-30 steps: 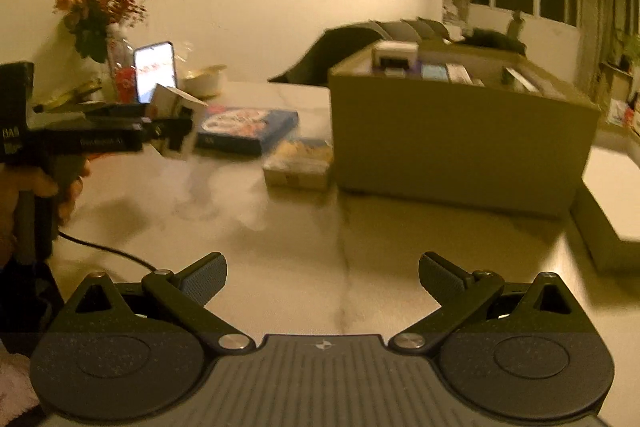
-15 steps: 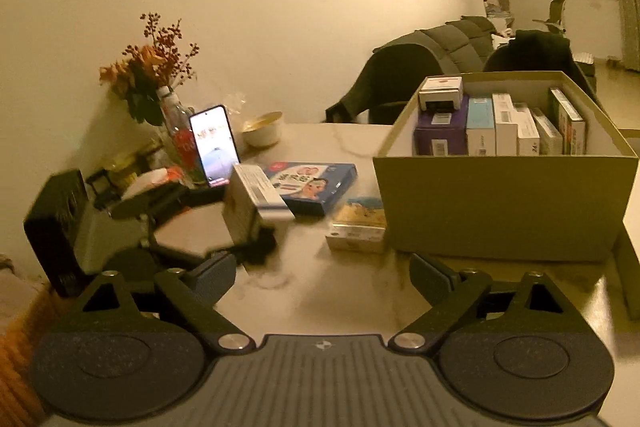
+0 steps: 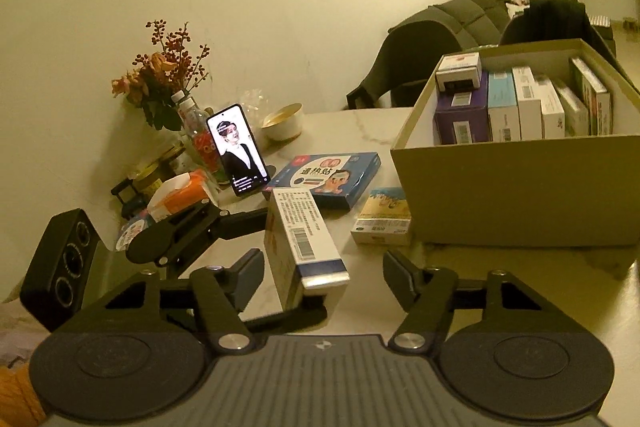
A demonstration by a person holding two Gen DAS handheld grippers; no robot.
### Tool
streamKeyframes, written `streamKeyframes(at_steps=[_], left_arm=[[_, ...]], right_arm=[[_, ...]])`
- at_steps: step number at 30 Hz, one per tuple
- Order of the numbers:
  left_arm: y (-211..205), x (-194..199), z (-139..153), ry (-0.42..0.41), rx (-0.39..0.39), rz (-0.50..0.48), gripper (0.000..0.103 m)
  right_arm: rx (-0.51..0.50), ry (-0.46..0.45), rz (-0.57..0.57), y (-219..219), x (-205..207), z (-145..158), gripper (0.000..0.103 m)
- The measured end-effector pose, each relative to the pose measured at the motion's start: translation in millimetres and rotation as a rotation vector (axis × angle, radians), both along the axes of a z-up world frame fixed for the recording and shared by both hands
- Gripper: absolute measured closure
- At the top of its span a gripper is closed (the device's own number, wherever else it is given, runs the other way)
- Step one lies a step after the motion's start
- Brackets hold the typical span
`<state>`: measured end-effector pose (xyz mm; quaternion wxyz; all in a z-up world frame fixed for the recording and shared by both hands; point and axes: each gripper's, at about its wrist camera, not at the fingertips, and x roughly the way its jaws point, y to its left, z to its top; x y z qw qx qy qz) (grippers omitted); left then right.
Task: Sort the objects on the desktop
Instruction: 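Close the right gripper on the strawberry box while the left gripper opens and releases it, then carry the strawberry box with the right gripper over the tan lid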
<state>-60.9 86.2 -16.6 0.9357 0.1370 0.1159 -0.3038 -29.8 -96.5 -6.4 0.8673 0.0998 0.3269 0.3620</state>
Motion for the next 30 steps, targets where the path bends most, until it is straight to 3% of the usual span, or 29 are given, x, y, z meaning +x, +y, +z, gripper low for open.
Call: streamKeyframes(at_steps=[7,13,22,24,30], left_arm=[[-6.4,-5.0,-0.5,-0.017,0.005,-0.038,0.016],[-7.1,-4.8,-1.2,-0.019,0.002,-0.043,0.015],[-2.6,-4.0,1.3,-0.002,-0.030,-0.034,0.014],[-1.3,-5.3,1.6,-0.002,-0.033,-0.035,0.013],[-3.9,-6.8,0.0,0.008,-0.038,-0.037,0.010]], right_arm=[[0.018,0.030,0.015,-0.9,1.5,-2.4,0.045],[0.011,0.036,0.019,1.2,1.1,-4.2,0.061],[0.044,0.056,0.006,-1.4,3.3,-5.2,0.064],[0.052,0.062,-0.003,-2.5,5.0,-4.8,0.073],[0.049,0.078,-0.035,-5.0,10.5,-7.9,0.073]])
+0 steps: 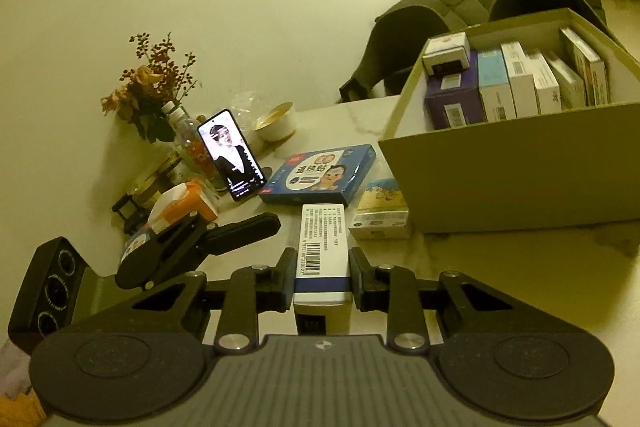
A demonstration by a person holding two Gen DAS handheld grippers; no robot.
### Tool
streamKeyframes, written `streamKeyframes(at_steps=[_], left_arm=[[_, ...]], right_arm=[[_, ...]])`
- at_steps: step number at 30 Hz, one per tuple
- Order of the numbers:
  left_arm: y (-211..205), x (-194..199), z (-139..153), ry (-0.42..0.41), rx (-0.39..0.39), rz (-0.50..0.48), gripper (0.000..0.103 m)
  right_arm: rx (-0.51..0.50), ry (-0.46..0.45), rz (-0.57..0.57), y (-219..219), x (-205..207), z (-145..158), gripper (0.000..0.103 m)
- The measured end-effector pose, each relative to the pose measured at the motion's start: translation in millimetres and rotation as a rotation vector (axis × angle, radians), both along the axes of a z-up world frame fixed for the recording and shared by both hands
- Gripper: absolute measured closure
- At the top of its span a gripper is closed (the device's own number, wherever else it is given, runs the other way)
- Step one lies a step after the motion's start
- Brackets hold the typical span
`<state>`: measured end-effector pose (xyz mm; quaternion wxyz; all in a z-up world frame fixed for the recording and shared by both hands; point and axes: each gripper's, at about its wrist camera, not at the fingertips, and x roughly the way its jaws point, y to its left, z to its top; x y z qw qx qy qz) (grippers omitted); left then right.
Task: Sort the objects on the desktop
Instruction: 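Carry the strawberry box with the right gripper over the tan lid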
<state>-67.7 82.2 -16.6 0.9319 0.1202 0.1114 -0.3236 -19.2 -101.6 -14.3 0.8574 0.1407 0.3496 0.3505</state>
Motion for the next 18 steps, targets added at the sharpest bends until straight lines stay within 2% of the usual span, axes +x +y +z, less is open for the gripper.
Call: streamKeyframes(at_steps=[4,9,18], left_arm=[[3.2,-0.9,-1.5,0.017,-0.015,0.009,0.007],[13.5,0.4,1.0,0.046,-0.080,0.039,0.004],[26.0,5.0,0.8,0.088,-0.134,0.145,0.000]], right_arm=[[-0.007,0.002,-0.016,-1.8,0.6,-1.4,0.073],[0.001,-0.008,-0.038,-8.2,3.5,4.4,0.073],[0.027,-0.056,-0.084,-18.6,15.3,25.7,0.073]])
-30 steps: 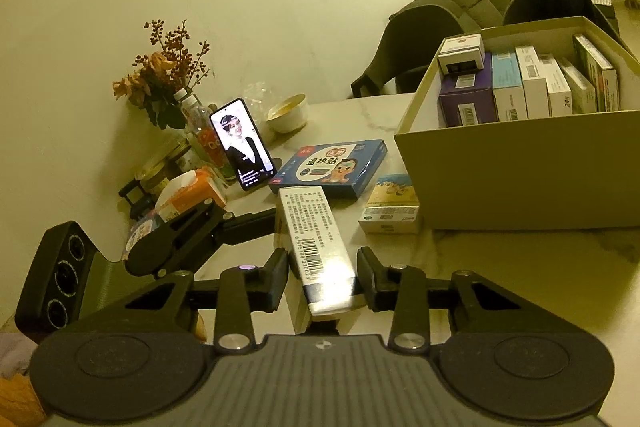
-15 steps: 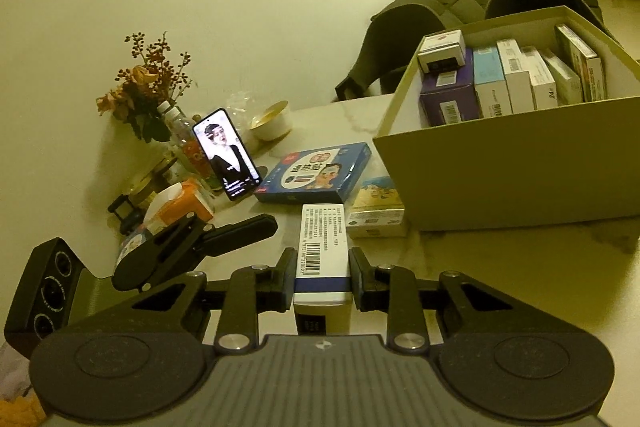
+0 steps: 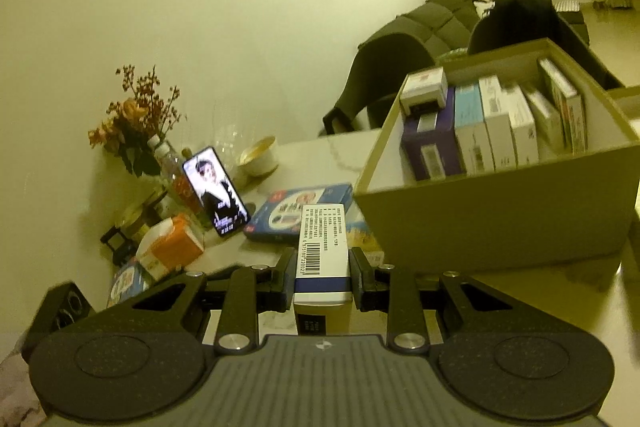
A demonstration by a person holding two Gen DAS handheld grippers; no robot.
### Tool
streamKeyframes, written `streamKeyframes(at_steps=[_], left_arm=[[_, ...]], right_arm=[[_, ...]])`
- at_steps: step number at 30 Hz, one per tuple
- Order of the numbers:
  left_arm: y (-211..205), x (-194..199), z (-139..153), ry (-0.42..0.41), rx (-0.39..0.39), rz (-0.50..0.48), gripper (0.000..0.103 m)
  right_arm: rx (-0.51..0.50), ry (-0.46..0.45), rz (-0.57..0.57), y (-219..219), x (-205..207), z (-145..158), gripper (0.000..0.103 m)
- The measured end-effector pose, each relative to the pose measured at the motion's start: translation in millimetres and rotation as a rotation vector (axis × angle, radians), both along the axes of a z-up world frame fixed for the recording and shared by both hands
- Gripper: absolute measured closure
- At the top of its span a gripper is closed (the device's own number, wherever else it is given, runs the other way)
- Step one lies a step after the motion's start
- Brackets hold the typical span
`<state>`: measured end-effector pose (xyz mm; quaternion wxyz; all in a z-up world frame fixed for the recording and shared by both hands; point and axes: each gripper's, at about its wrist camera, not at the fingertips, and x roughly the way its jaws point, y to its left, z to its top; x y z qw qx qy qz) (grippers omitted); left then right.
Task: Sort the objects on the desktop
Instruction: 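Carry the strawberry box with the right gripper over the tan lid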
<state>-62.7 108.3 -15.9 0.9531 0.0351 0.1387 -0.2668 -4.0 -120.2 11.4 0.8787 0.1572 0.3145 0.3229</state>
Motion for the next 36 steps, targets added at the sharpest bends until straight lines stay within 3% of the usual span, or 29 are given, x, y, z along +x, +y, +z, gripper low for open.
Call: streamKeyframes(at_steps=[11,17,36], left_arm=[[20.2,9.5,-9.9,0.074,-0.152,0.114,0.000],[25.6,12.1,-13.8,0.098,-0.180,0.130,0.000],[39.4,23.2,-22.2,0.141,-0.226,0.181,0.000]], right_arm=[[0.065,-0.038,-0.111,-23.0,35.9,32.6,0.073],[0.069,-0.014,-0.192,-32.8,66.5,34.6,0.073],[0.217,0.242,-0.400,-39.7,185.3,-2.9,0.073]])
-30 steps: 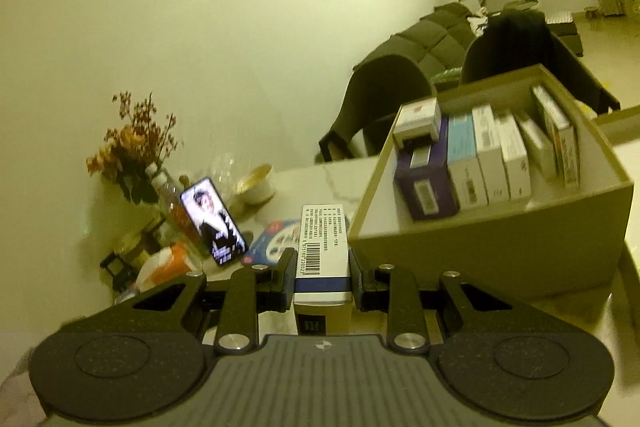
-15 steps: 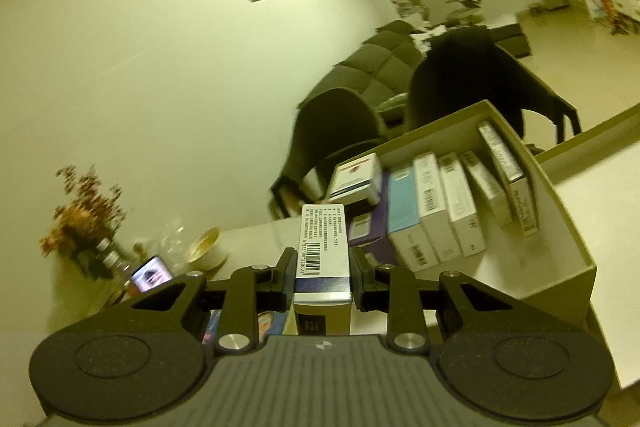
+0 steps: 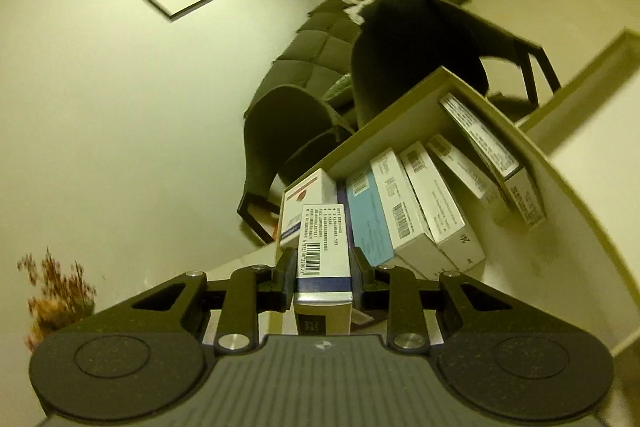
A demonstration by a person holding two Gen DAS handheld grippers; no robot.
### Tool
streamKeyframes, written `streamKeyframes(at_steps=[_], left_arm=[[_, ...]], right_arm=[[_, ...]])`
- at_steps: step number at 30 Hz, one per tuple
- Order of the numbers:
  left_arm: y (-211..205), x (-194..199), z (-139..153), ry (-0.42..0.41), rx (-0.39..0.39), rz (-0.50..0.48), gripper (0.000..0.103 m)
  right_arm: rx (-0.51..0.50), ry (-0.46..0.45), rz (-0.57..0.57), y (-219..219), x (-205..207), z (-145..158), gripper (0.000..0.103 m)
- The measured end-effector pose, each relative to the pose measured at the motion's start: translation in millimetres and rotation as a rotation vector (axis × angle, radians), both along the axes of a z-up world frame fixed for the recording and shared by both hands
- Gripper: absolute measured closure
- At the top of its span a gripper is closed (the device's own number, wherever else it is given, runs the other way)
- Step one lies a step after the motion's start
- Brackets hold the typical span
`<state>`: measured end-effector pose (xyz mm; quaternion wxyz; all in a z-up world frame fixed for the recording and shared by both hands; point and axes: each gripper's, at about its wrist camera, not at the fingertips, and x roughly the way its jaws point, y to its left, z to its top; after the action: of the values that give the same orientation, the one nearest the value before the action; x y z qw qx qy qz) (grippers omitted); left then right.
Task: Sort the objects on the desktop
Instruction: 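Carry the strawberry box with the right gripper over the tan lid, then lower the strawberry box into the lid beside the first strawberry box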
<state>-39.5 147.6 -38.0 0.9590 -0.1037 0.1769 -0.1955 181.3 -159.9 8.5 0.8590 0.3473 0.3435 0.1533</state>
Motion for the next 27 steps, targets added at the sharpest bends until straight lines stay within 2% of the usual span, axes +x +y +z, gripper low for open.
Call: streamKeyframes(at_steps=[7,14,22,27], left_arm=[[3.7,5.5,-1.5,0.018,-0.004,0.009,0.000],[8.7,10.2,-4.6,0.040,-0.014,0.024,0.000],[10.8,13.7,-7.7,0.053,-0.015,0.031,0.000],[12.6,14.1,-8.3,0.057,-0.018,0.036,0.000]], right_arm=[[0.060,0.079,-0.085,-5.5,35.5,-19.6,0.073],[0.126,0.089,-0.131,-6.8,58.3,-33.5,0.073],[0.143,0.091,-0.109,2.4,73.5,-43.7,0.071],[0.095,0.092,-0.082,11.2,79.8,-46.2,0.067]])
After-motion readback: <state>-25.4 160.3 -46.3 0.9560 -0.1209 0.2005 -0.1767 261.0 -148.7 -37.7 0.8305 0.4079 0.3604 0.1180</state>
